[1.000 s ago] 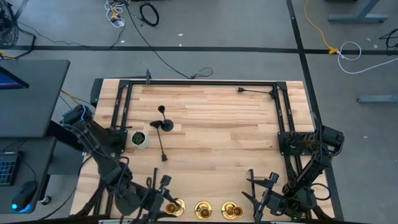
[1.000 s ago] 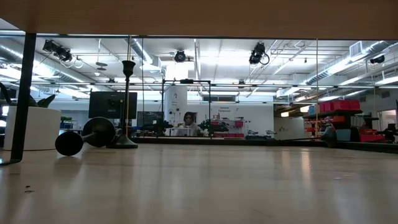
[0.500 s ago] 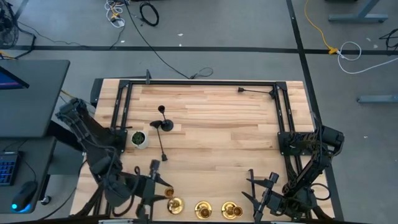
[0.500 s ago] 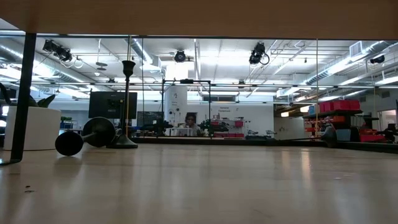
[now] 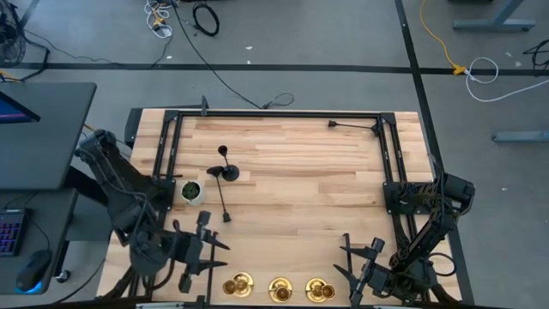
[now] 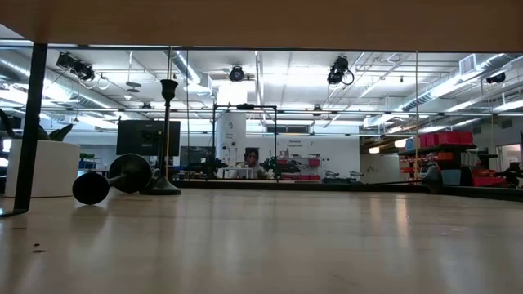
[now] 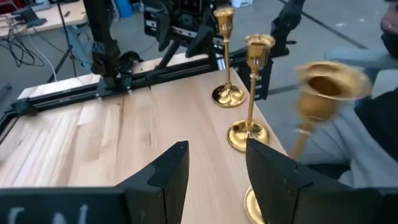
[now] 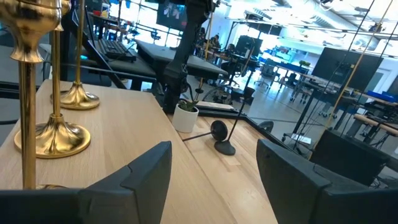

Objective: Pick & Place candle stick holders
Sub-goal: Put the middle black candlestick on the shelf

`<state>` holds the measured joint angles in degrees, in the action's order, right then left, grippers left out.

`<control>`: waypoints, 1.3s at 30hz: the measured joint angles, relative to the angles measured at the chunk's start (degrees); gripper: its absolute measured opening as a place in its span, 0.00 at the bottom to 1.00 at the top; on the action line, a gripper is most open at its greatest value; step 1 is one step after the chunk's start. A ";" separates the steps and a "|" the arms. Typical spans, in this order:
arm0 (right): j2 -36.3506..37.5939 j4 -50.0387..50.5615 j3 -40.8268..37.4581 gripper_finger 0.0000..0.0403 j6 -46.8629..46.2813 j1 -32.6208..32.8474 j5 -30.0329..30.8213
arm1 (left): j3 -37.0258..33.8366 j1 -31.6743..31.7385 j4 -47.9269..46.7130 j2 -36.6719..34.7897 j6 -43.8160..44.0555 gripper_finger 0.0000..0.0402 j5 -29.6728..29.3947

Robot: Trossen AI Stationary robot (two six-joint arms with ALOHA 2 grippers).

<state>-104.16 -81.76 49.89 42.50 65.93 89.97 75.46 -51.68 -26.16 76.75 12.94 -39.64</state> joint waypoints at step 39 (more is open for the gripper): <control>0.00 0.04 0.00 0.58 0.46 -0.11 0.00 | -38.00 -1.06 -51.72 -17.84 85.34 0.40 -36.77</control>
<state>-104.16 -81.71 49.89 42.96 65.82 89.97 37.46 -52.74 -77.88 58.91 98.28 -76.40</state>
